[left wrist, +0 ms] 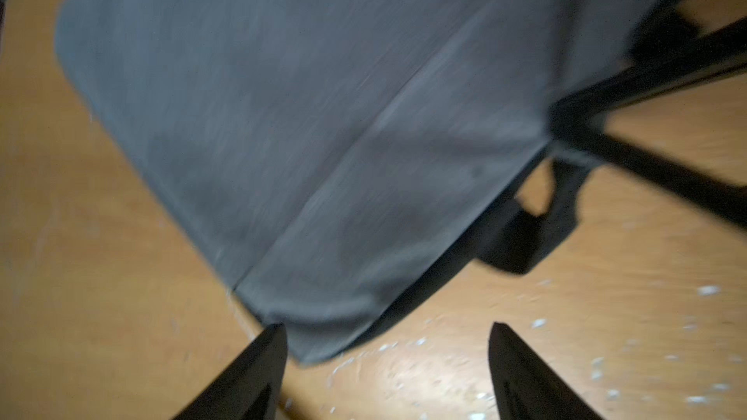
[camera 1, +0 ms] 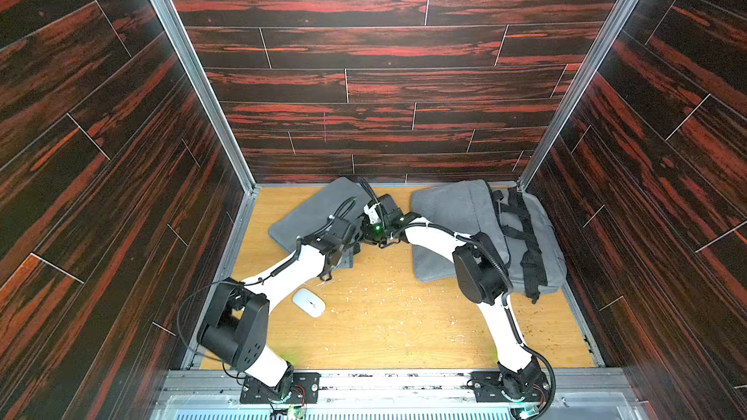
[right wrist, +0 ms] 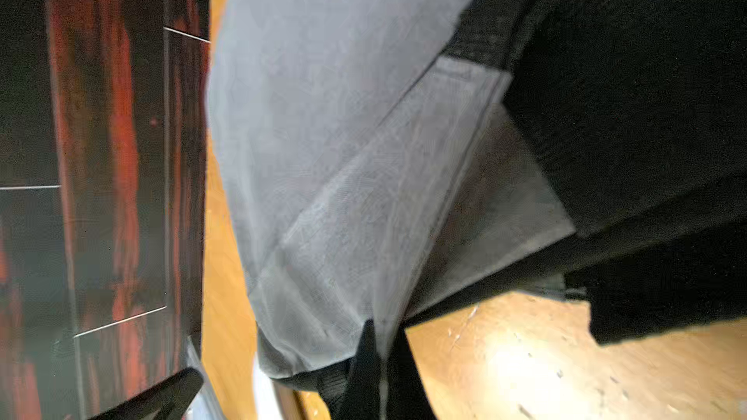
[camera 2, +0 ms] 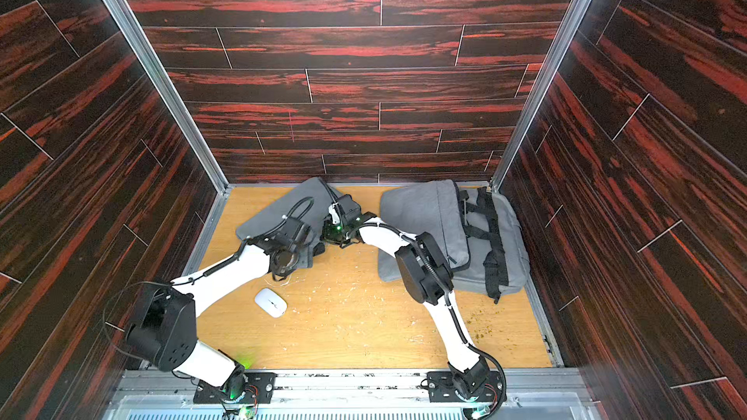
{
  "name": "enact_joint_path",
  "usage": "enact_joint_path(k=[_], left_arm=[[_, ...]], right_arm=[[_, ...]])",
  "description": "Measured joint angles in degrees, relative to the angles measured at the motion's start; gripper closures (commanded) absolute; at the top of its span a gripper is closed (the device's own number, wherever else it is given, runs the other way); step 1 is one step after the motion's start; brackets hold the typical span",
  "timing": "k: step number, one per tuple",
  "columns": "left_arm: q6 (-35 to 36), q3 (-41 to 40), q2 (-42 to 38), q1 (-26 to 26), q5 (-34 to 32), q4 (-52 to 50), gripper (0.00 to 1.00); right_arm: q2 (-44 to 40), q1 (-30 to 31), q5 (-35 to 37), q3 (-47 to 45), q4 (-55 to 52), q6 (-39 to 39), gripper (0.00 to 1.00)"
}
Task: Put the mouse into the laptop bag
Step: Zip the zipper on the zippered laptop bag.
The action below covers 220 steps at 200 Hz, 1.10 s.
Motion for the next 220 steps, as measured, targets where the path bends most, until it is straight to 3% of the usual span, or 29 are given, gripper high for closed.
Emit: enact_joint_path(k=[15, 24, 45, 82, 109, 164, 175, 186, 192, 207, 220], left_arm=[[1.3, 1.7, 1.8, -0.9, -0.4, -0.9, 0.15], [2.1, 2.3, 2.8, -1.3, -0.7, -1.7, 0.08], [3.4, 3.0, 4.9, -2.4, -1.1, -3.5, 0.01], [4.2, 3.1, 6.8, -4.4, -3.6, -6.2, 0.02], [4.3, 3.5, 8.5, -5.0, -5.6, -6.6, 0.12], [5.3, 6.9, 10.6, -5.0, -6.5, -6.6, 0.04], [5.2, 6.6, 10.6, -4.9, -6.8, -6.3, 0.17], [5.3, 6.6, 10.6, -4.5, -6.6, -6.1, 0.61], [5.5, 6.6, 10.6, -4.4, -6.0, -5.7, 0.76], [5.5, 6.9, 11.0, -3.7, -3.5, -4.3, 1.0], [5.5, 6.9, 11.0, -2.8, -1.3, -3.7, 1.0]], right_arm=[[-0.1, -0.6, -1.2, 0.6, -1.0, -0.5, 1.0], [-0.1, -1.0, -2.0, 1.1, -1.5, -0.6, 1.0], [-0.1, -1.9, -3.9, 2.1, -2.2, -0.8, 1.0], [-0.1, -3.8, -7.2, 2.6, -2.6, -0.7, 1.0], [-0.1, -4.9, -9.2, 2.6, -2.6, -0.7, 1.0], [-0.8, -7.5, -13.2, 1.9, -2.1, 0.2, 1.0], [-1.2, -8.4, -14.2, 1.8, -2.1, 0.4, 1.0], [-1.6, -9.1, -15.1, 1.8, -2.1, 0.6, 1.0], [-1.7, -9.4, -15.6, 1.8, -2.1, 0.6, 1.0], [-2.0, -9.7, -16.5, 1.8, -2.4, 0.5, 1.0], [-2.0, -9.7, -16.7, 1.8, -2.9, 0.5, 1.0]])
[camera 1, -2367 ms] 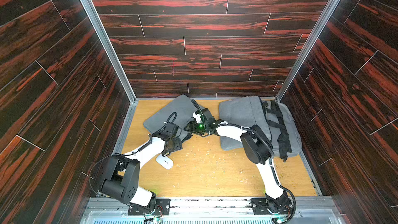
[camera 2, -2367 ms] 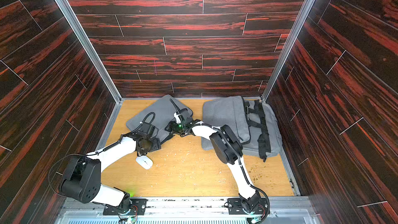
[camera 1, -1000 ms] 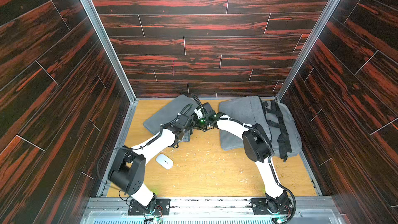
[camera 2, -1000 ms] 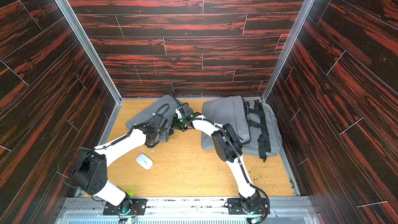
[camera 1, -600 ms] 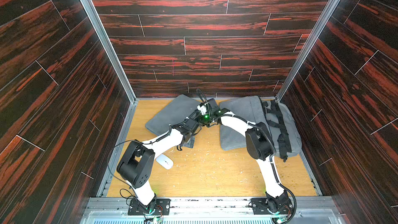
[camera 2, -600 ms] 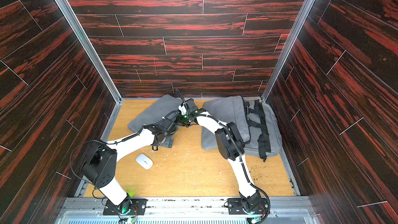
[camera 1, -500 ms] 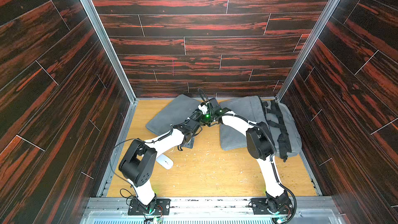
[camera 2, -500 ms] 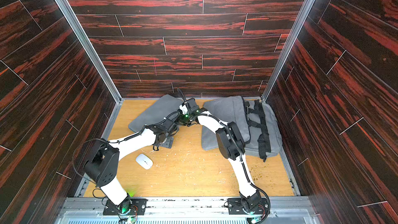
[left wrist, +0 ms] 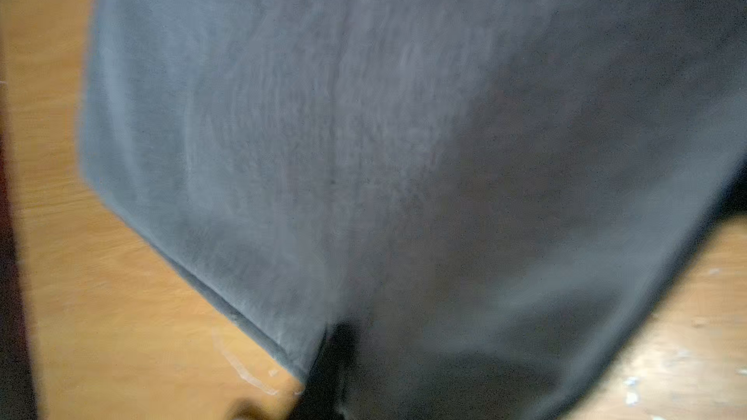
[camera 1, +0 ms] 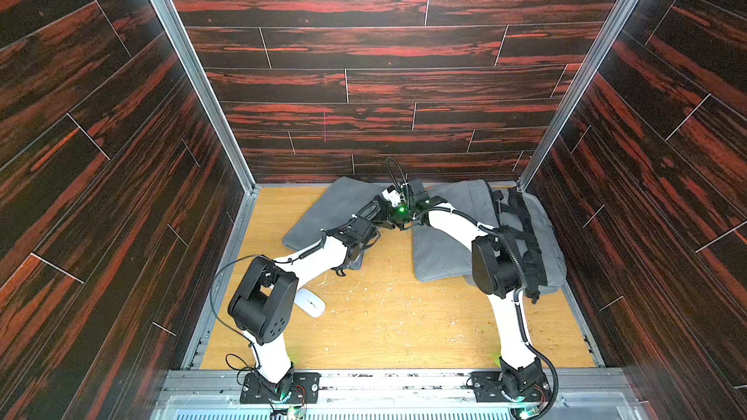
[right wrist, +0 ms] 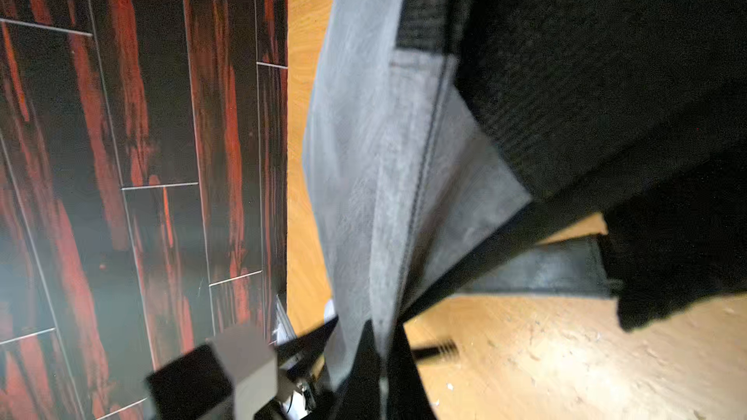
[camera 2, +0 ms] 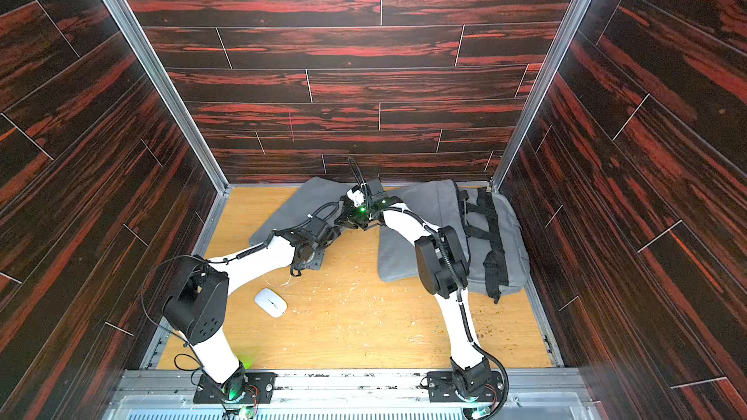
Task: Put the mouse into the laptop bag
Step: Zip the zipper on the zippered laptop bag.
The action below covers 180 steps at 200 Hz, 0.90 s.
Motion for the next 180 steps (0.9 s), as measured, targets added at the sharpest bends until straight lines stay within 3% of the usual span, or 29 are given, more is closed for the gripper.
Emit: enact_joint_path(k=[16, 35, 52, 78, 143, 180], left_arm=[[0.0, 0.0, 0.0, 1.3, 3.0, 0.0, 1.0], [-0.3, 0.0, -0.5, 2.7, 7.5, 0.5, 1.0], [-1.0, -0.2, -1.5, 4.2, 12.1, 1.3, 1.0], [-2.2, -0.3, -2.6, 6.8, 18.7, 1.8, 1.0], [-4.1, -0.3, -3.2, 9.5, 28.4, 2.6, 1.0], [-4.6, -0.3, -3.3, 9.5, 30.9, 2.3, 1.0]], right_arm=[[0.0, 0.0, 0.2, 0.0, -0.9, -0.3, 0.99], [0.0, 0.0, 0.6, 0.3, -2.1, -1.3, 0.69], [0.0, 0.1, 1.7, 1.2, -2.4, -2.8, 0.58], [-2.0, 0.5, 4.3, -1.6, 0.0, -5.8, 0.56], [-17.2, 1.6, 10.5, -28.1, 13.4, -9.2, 0.54], [-19.2, 5.1, 16.4, -32.2, 16.3, -13.3, 0.71]])
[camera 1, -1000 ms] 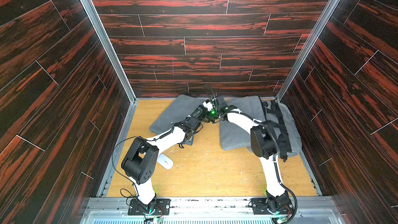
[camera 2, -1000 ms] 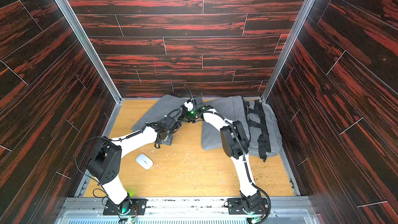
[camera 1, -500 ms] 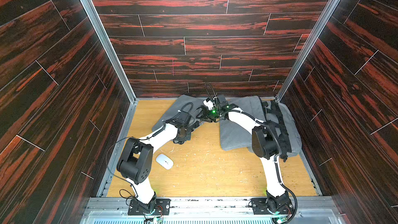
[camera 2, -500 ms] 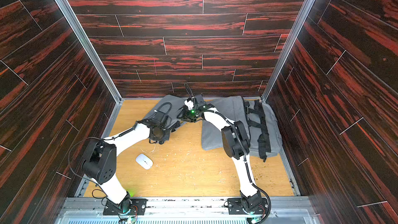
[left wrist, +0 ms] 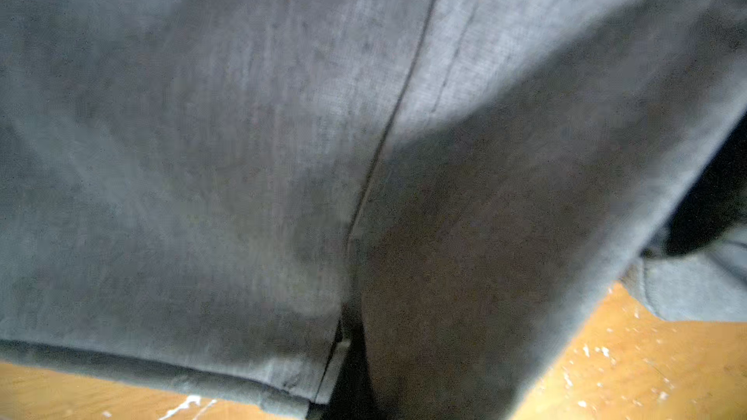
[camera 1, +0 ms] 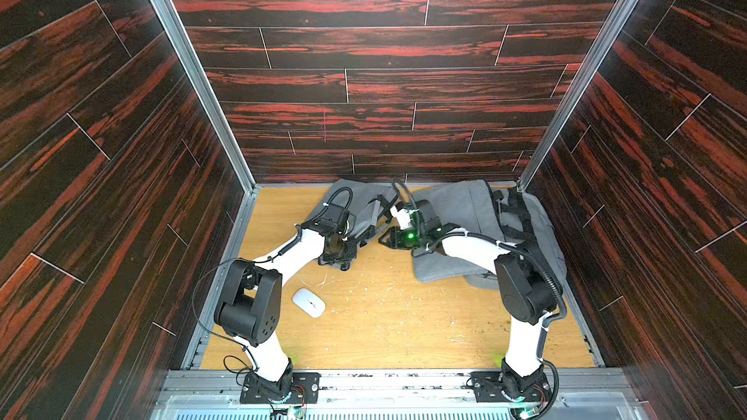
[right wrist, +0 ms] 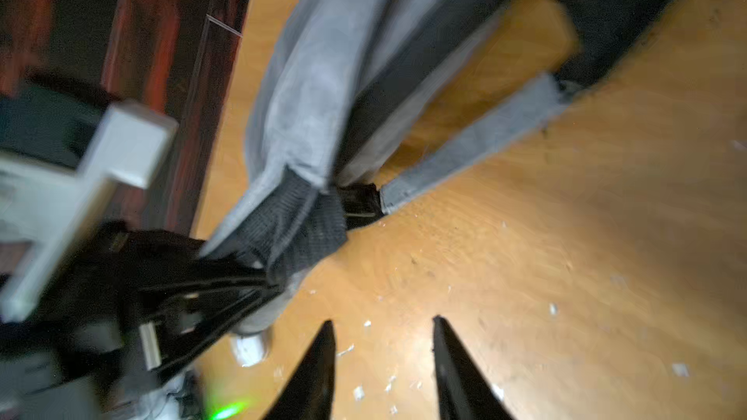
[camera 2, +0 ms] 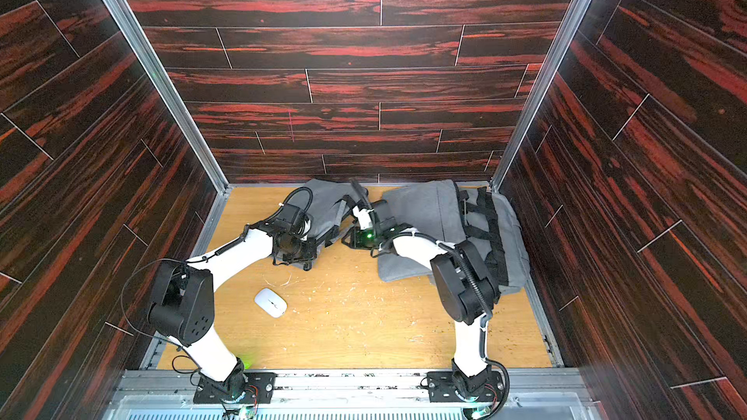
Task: Put the mouse into the laptop bag
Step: Zip the zipper on the zippered laptop bag.
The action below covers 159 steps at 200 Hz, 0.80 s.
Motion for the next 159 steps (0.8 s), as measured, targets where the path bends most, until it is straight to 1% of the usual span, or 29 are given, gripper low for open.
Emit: enact_joint_path(k=[5, 15, 70, 125, 159], left_arm=[[0.0, 0.0, -0.1, 0.0, 0.2, -0.1, 1.0], [-0.1, 0.0, -0.4, 0.0, 0.6, -0.3, 1.0], [-0.3, 0.2, -1.8, 0.3, 1.6, -1.0, 1.0], [-0.2, 2.3, -1.8, 0.8, 2.8, -3.3, 1.0], [-0.3, 3.9, -1.8, 0.8, 4.1, -4.2, 1.0]], right_arm=[[0.0, 0.5, 0.7, 0.2, 0.0, -0.3, 0.74], [0.3, 1.5, 1.6, 1.2, 0.0, -1.6, 0.75], [5.0, 2.6, 5.3, 9.3, 0.3, -5.7, 0.74], [8.2, 3.8, 8.1, 11.5, -0.1, -7.7, 0.71], [8.9, 4.5, 10.2, 12.7, 0.0, -8.3, 0.71]])
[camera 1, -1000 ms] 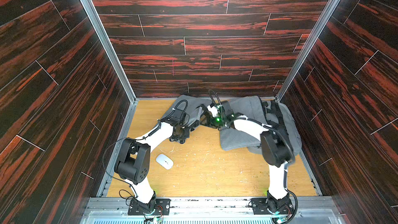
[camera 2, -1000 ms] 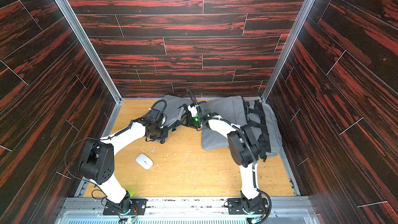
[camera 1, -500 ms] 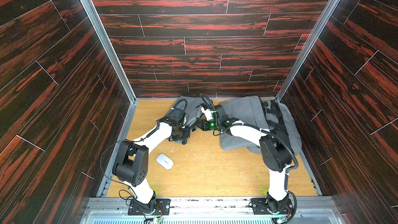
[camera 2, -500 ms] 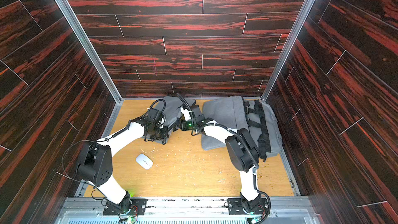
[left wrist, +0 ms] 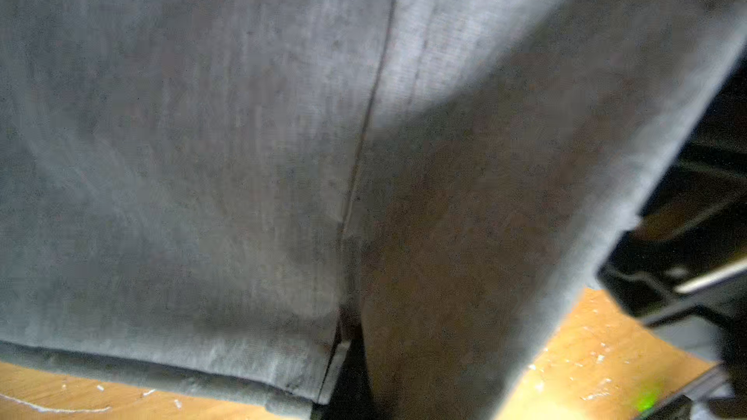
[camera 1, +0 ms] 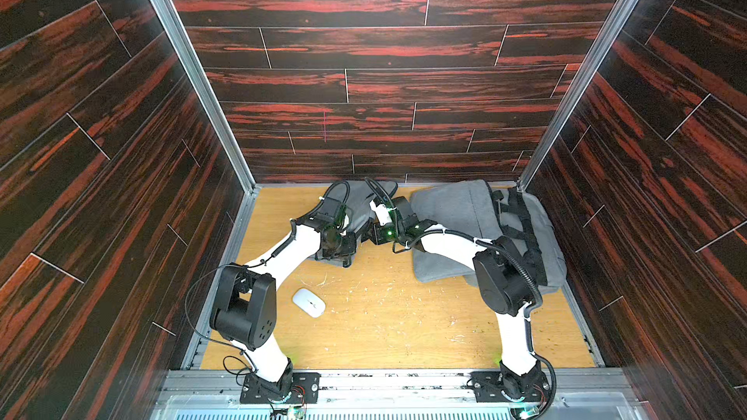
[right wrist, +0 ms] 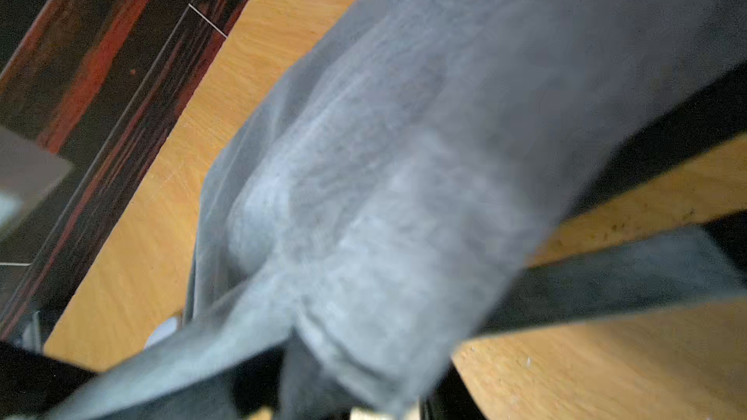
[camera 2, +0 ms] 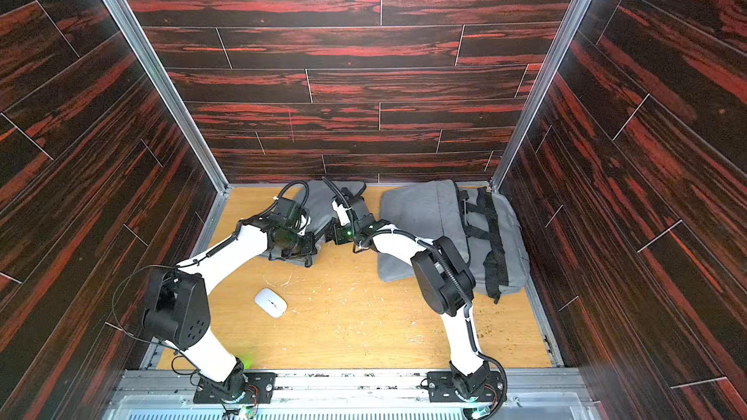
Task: Put the mouse into the laptop bag
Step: Zip the zipper on the zippered laptop bag.
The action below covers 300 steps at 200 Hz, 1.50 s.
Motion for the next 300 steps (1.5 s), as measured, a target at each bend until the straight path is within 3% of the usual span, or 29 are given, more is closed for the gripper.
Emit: enact_joint_path(k=[106, 269, 300], left_arm=[[0.0, 0.4, 0.0, 0.2, 0.7, -0.3, 1.0], [0.0, 0.4, 0.3, 0.2, 0.6, -1.6, 1.0], [0.1, 0.4, 0.3, 0.3, 0.7, -1.6, 1.0]], right_arm=[[2.0, -0.1, 4.0, 2.4, 1.2, -2.7, 0.64], [-0.4, -1.6, -4.7, -5.7, 13.0, -5.0, 0.62], [-0.6, -1.9, -6.4, -5.9, 13.4, -5.0, 0.67]])
